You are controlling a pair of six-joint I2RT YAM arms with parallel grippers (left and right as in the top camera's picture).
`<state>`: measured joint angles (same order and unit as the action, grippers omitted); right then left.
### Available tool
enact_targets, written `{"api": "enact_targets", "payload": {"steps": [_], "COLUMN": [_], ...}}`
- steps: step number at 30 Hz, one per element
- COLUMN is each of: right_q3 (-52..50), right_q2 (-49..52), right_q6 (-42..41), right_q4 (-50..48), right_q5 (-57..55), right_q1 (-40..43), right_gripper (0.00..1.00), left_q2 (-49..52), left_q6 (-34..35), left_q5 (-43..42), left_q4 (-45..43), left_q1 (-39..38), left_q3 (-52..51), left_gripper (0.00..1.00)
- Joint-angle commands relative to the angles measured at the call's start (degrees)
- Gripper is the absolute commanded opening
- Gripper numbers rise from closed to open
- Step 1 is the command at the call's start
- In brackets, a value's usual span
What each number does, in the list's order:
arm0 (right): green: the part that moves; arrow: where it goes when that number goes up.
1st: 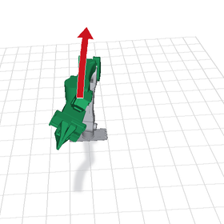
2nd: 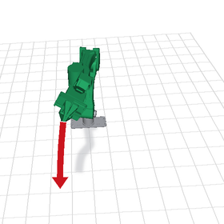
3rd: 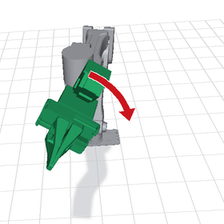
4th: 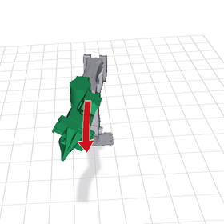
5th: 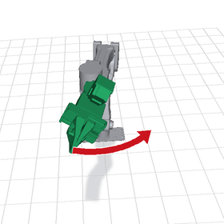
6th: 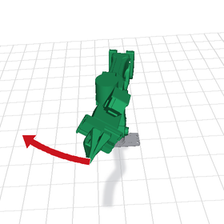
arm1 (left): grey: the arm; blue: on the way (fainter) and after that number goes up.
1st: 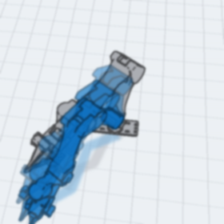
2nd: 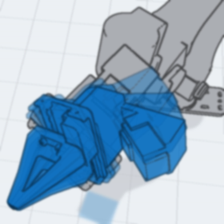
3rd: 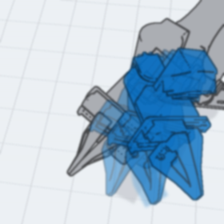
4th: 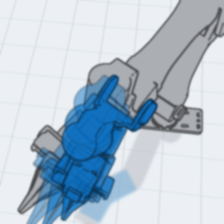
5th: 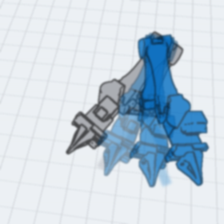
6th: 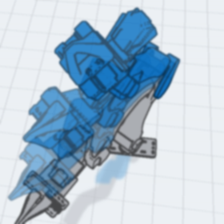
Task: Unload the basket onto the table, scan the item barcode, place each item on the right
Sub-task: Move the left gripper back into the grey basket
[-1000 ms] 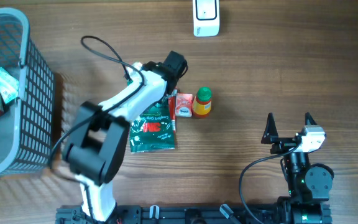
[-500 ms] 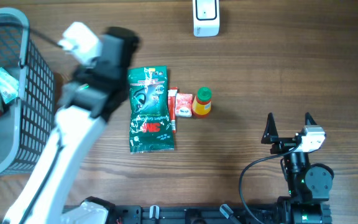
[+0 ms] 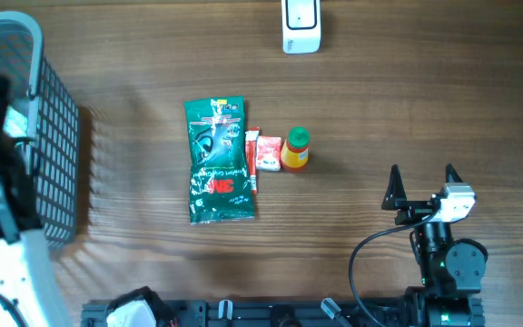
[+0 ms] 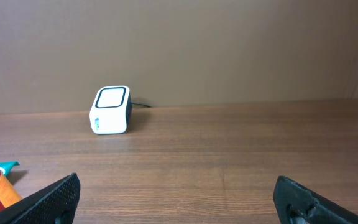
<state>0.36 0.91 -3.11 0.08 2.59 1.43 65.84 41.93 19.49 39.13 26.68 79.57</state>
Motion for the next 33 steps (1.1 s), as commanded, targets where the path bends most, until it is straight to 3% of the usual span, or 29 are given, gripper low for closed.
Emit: {"api": "enact_targets", "payload": {"steps": [1,3,5,9,13,19,25,33], "right_q3": [0.0,0.0,0.0,0.0,0.0,0.0,-0.1,0.0], "right_q2": [-0.1,-0.1,-0.1,-0.1,-0.1,-0.1,-0.1,-0.1], "right_q6": [0.5,0.5,0.5,0.5,0.5,0.5,0.5,0.5], "right_q4": [-0.1,-0.1,-0.1,-0.1,-0.1,-0.1,-0.1,-0.1], "right_q5": [0.7,0.7,0.7,0.7,0.7,0.7,0.7,0.7], "right_q1": [-0.3,-0.3,-0.3,-0.3,-0.3,-0.3,-0.3,-0.3], "right_gripper": [1.0,1.0,1.0,1.0,1.0,1.0,0.99,1.0], "left_q2": [6.4,10.1,14.2,22.4,30.6,38.9,39.7,41.1], "left_q6": [-1.9,-5.6,-13.6,-31.8,-42.0,-44.7,-51.8,-52.2], "left_q5": [-13.2,-15.6,-17.4,-18.5,-18.4,-18.4,-16.7,-14.8], "left_q4": [-0.2,-1.2,-2.8,-3.8,-3.7,-5.3,-8.6,-12.4], "left_q1": [10.2,14.1,16.3,17.2,17.2,17.2,17.2,17.3], "left_q3": [0.6,0.6,0.6,0.6,0.6,0.6,0.6,0.0], "left_gripper": [0.99,0.98,0.98,0.99,1.0,1.0,1.0,1.0]}}
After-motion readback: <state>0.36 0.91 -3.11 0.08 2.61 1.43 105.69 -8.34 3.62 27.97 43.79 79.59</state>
